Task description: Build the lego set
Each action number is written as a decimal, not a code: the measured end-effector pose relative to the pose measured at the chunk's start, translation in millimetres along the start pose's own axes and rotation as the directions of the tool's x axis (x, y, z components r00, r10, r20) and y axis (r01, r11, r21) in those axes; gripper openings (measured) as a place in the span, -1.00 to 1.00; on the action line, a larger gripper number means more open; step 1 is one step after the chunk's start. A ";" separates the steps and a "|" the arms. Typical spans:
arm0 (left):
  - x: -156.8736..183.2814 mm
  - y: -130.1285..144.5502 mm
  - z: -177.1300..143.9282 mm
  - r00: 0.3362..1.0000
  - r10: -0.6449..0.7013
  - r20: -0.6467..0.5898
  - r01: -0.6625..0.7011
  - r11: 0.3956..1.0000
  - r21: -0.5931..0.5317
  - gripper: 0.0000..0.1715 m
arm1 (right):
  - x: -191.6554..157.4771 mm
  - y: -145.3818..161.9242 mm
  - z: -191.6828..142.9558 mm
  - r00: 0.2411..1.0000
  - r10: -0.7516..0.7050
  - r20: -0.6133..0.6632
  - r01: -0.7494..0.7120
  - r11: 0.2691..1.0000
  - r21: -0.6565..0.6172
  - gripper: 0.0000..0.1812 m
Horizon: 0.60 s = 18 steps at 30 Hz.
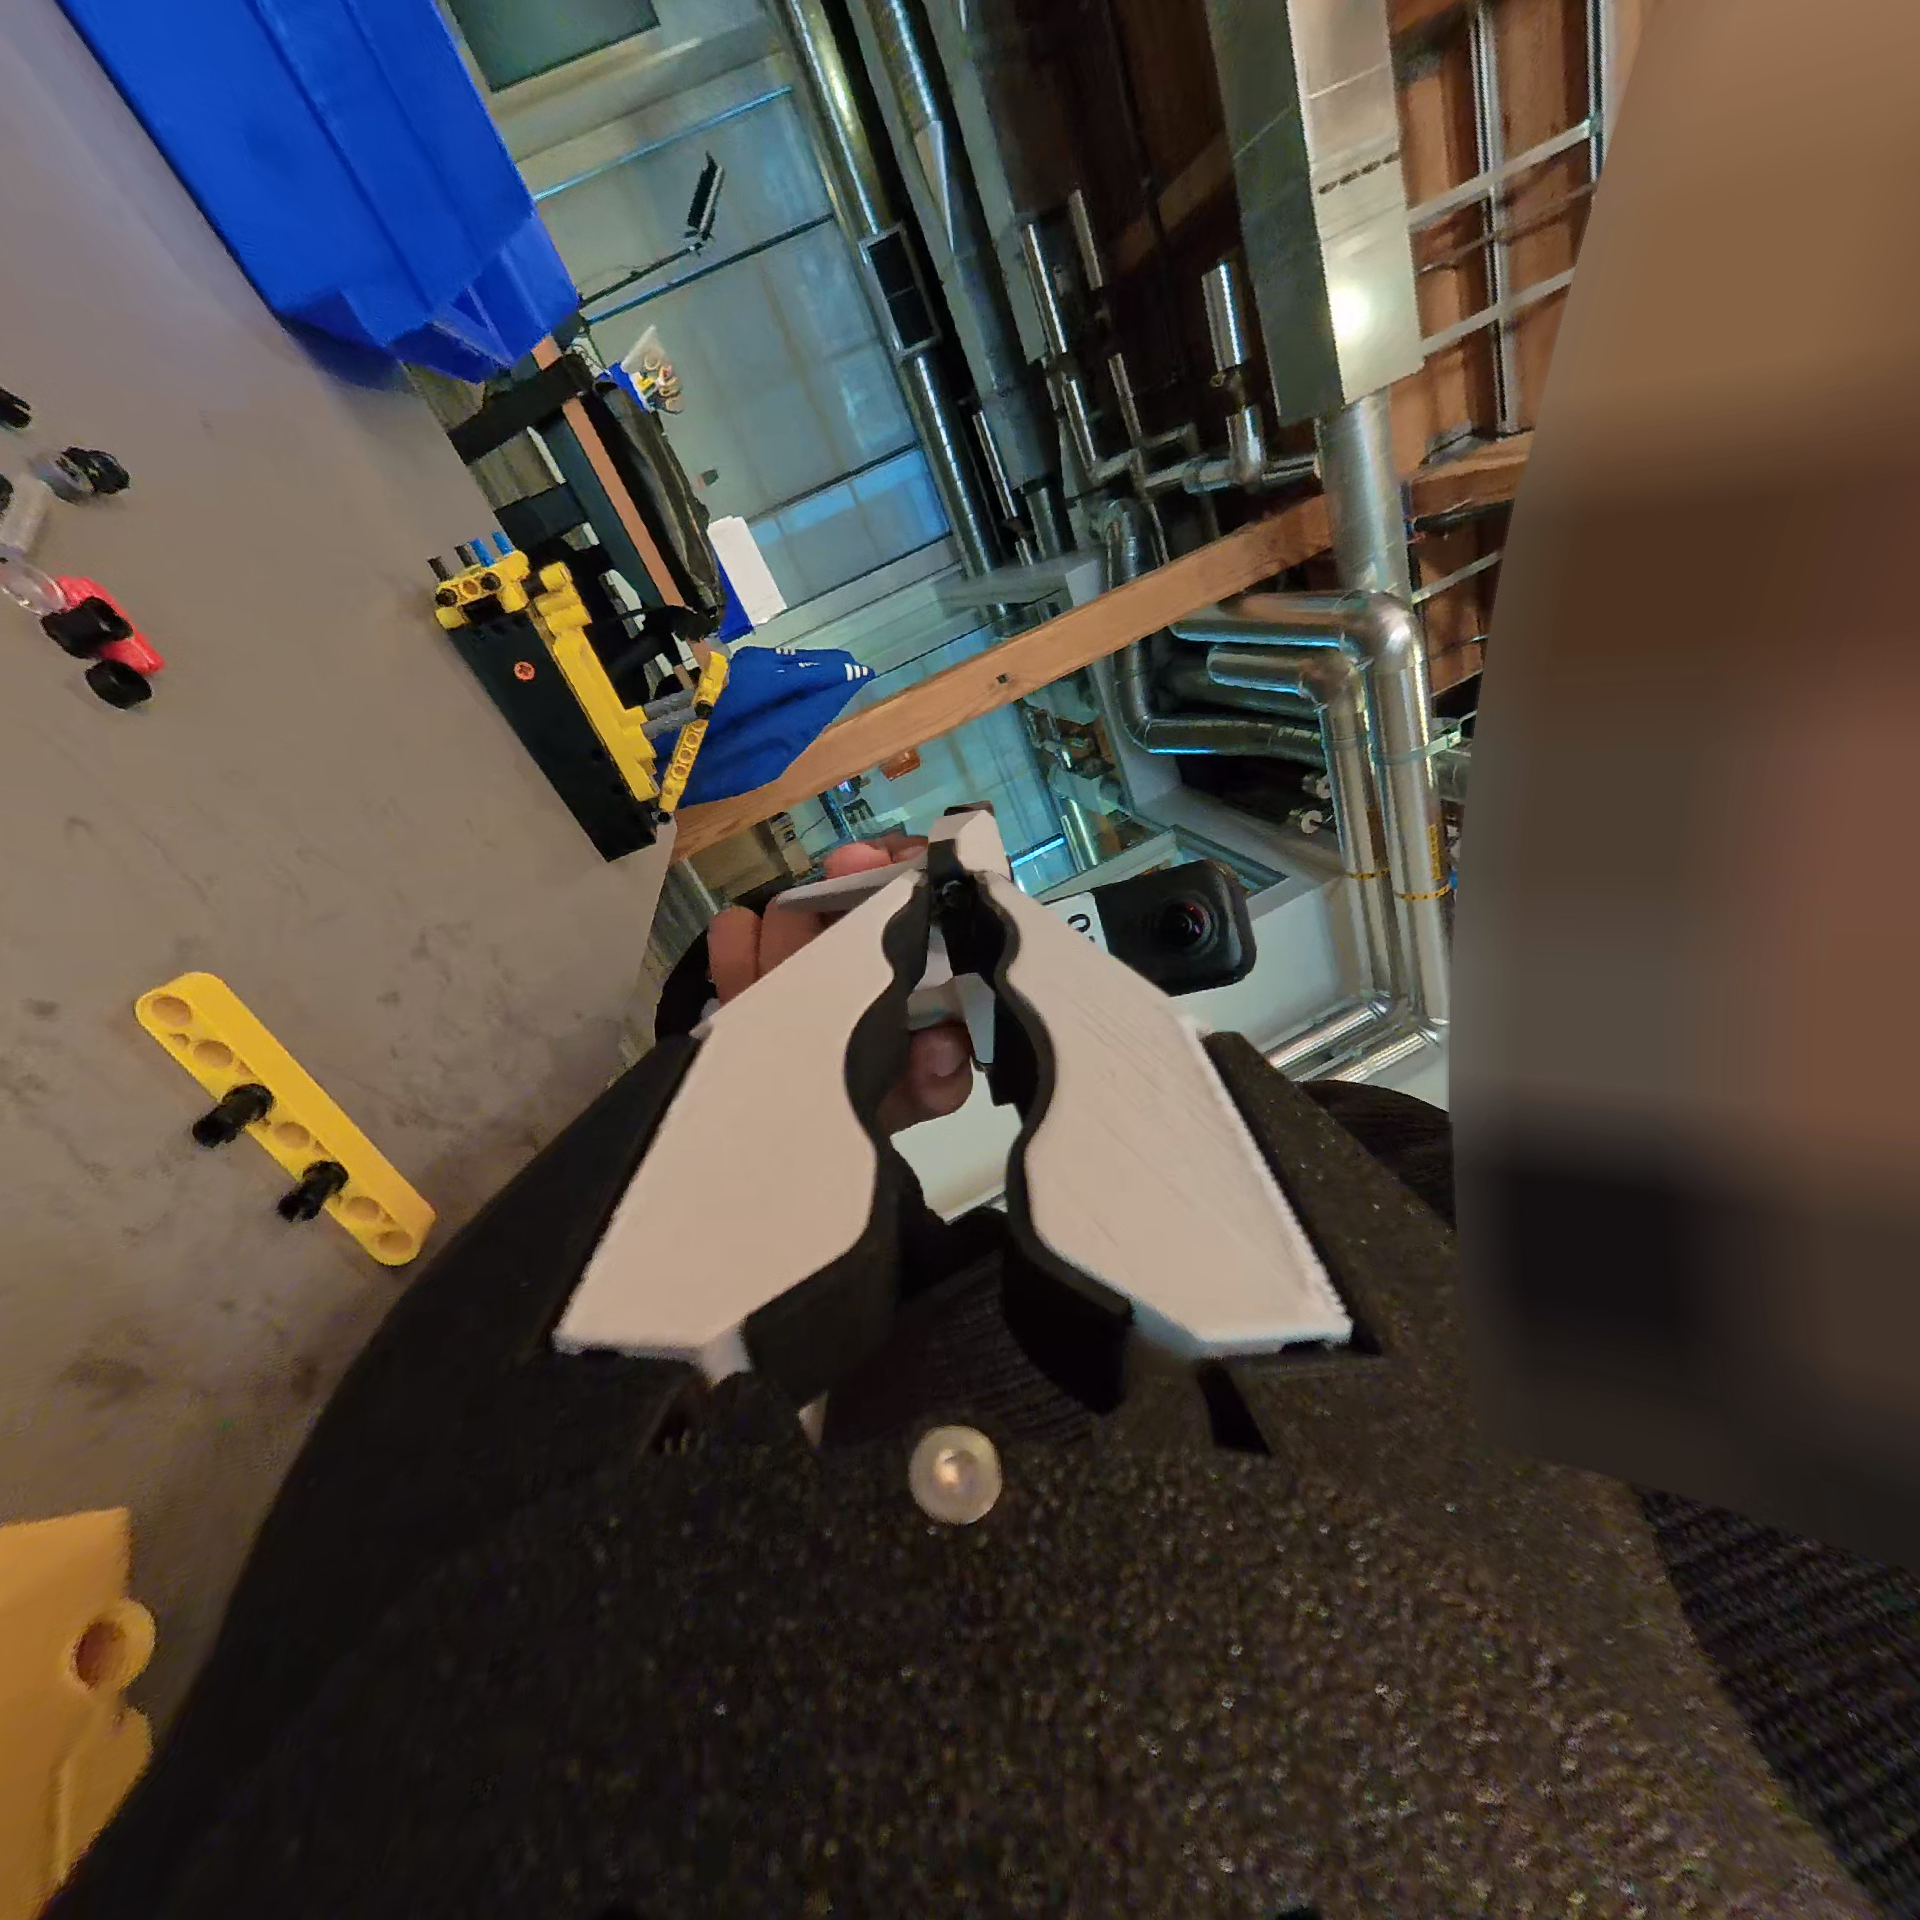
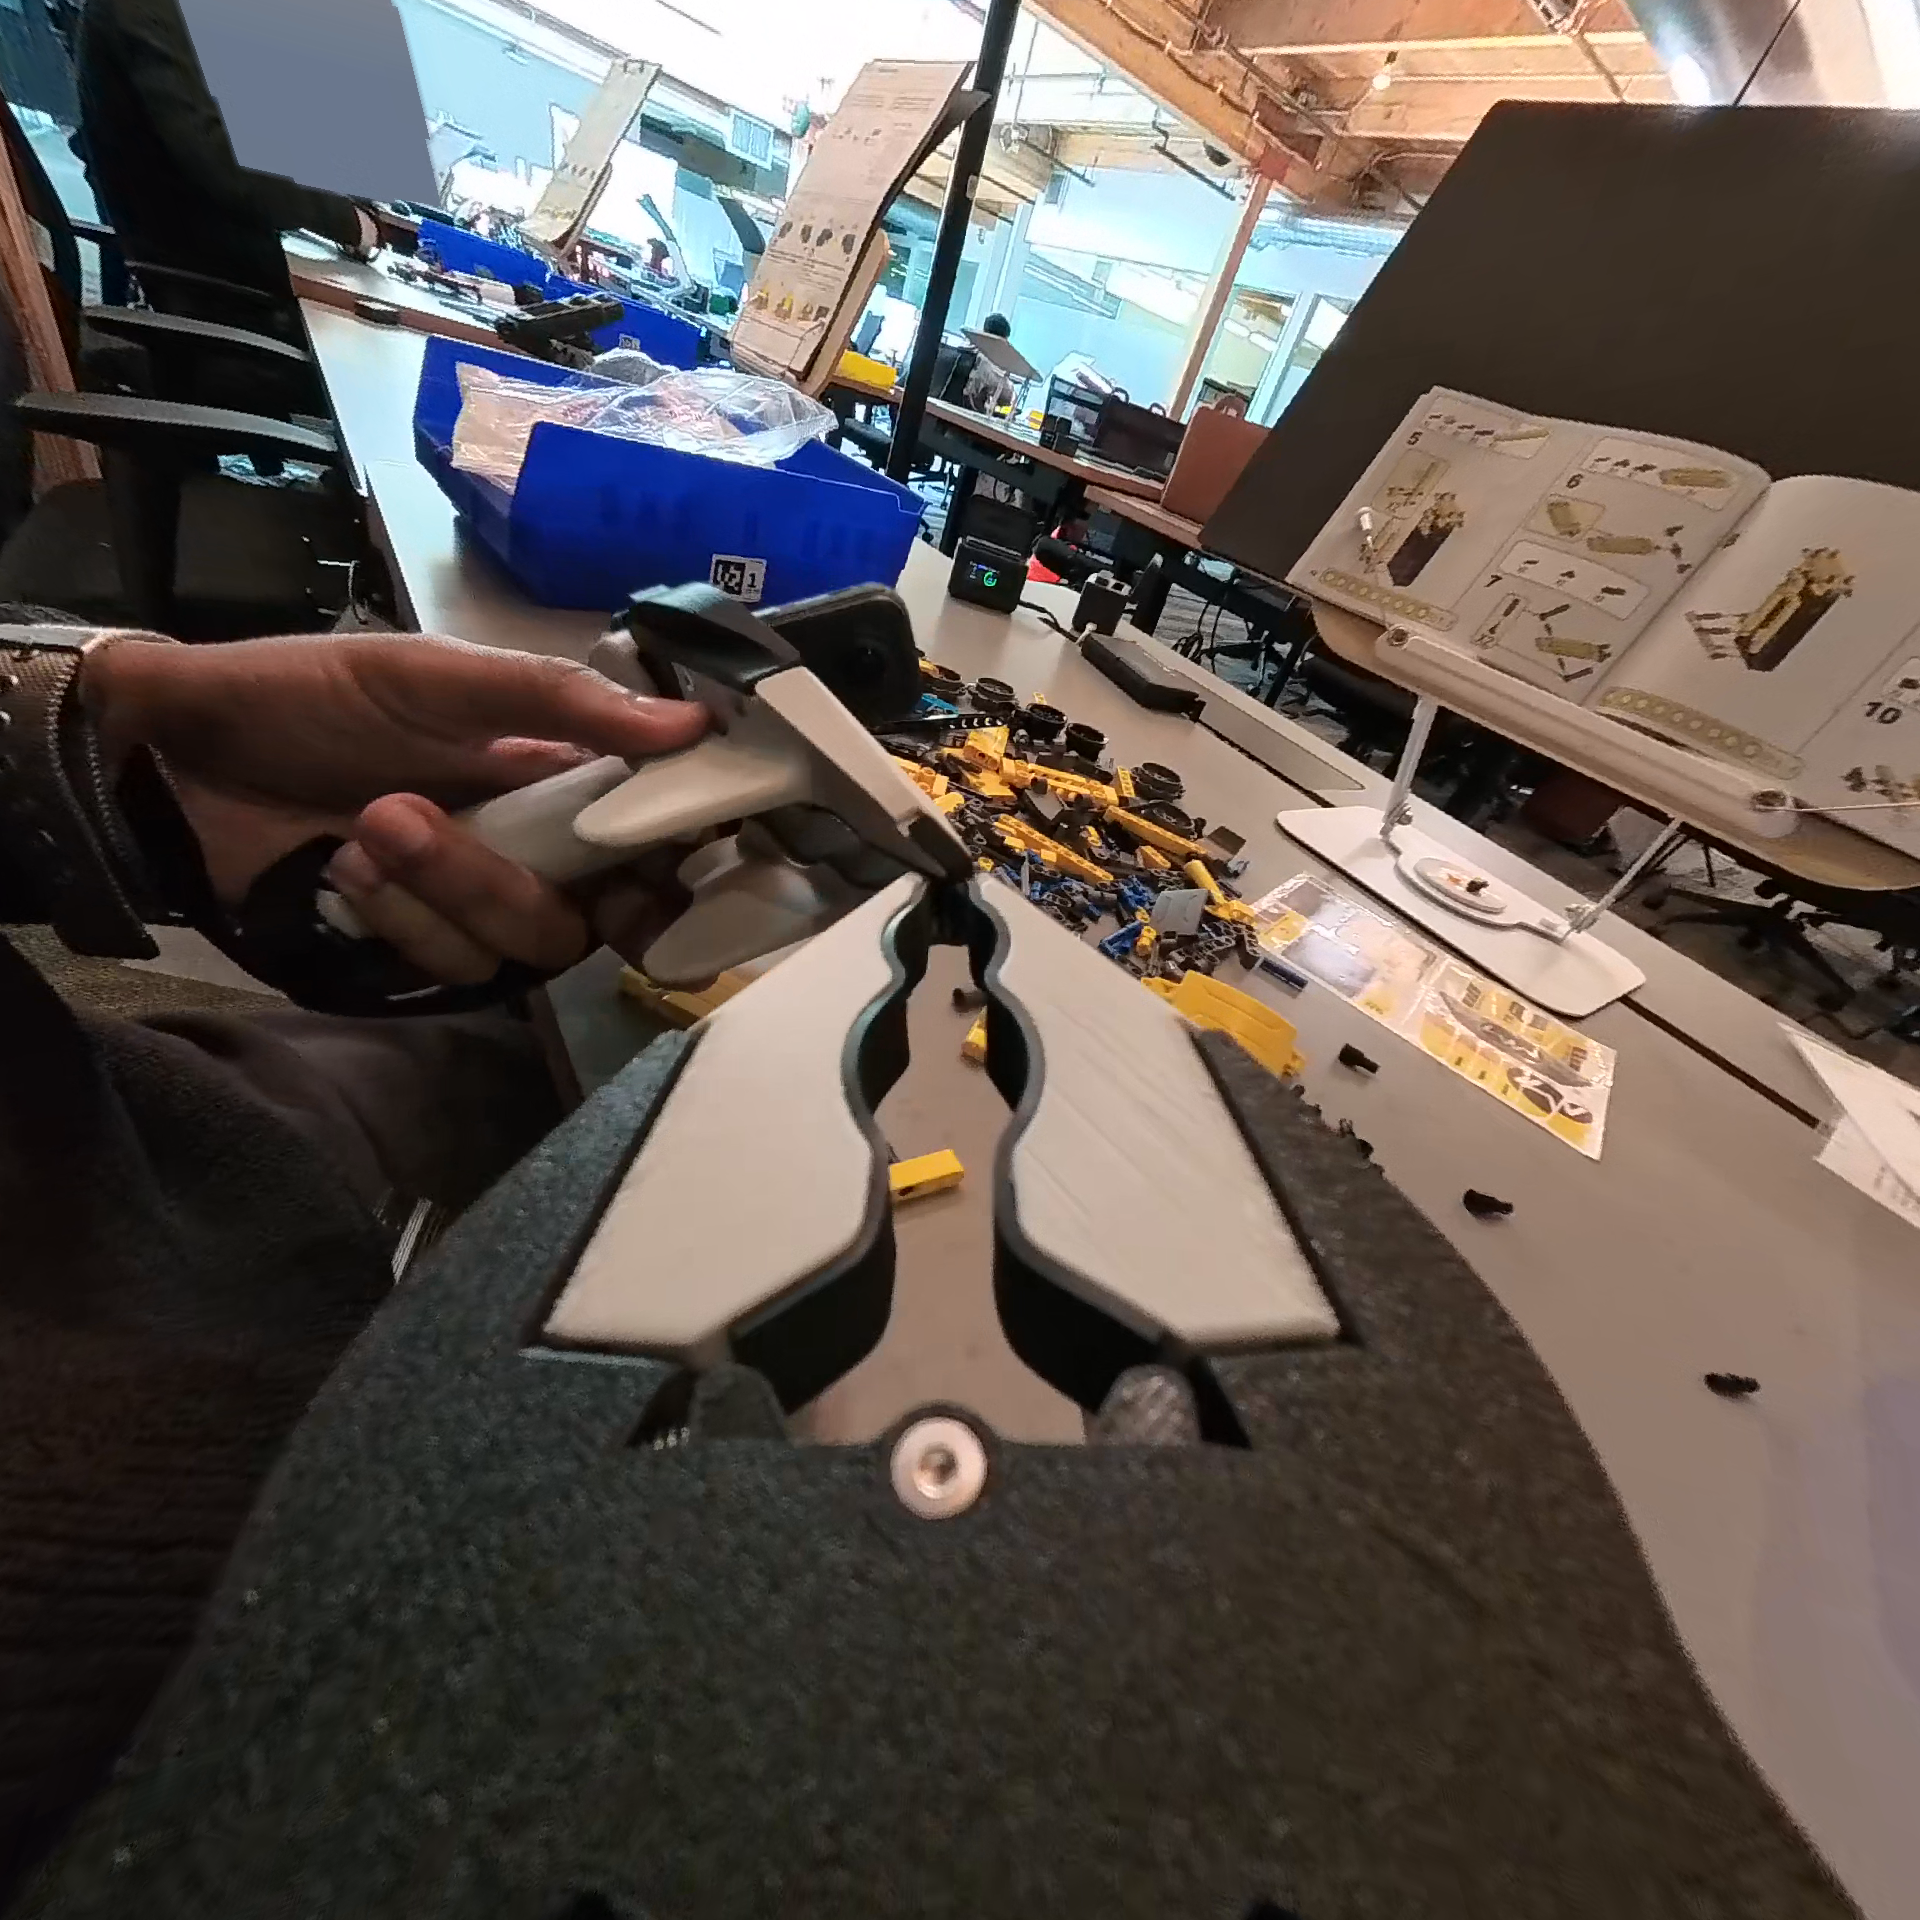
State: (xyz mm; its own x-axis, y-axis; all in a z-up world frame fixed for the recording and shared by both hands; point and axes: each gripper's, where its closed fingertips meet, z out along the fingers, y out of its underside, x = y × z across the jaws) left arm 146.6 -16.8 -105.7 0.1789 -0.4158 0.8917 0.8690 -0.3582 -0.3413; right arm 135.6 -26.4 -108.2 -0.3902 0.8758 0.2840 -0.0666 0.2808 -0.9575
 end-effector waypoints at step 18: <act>1.4 -12.9 -9.5 0.995 -0.069 -0.073 0.075 0.994 0.079 -0.95 | 9.6 -1.1 -2.5 0.999 0.009 -0.050 -0.008 1.000 0.023 -0.84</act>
State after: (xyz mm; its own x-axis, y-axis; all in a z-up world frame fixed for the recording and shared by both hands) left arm 131.3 -20.8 -102.9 0.0841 -0.4503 0.8889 0.9139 -0.3207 -0.2489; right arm 134.2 -17.4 -104.3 -0.3448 0.8968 0.2771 -0.0847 0.2643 -0.9607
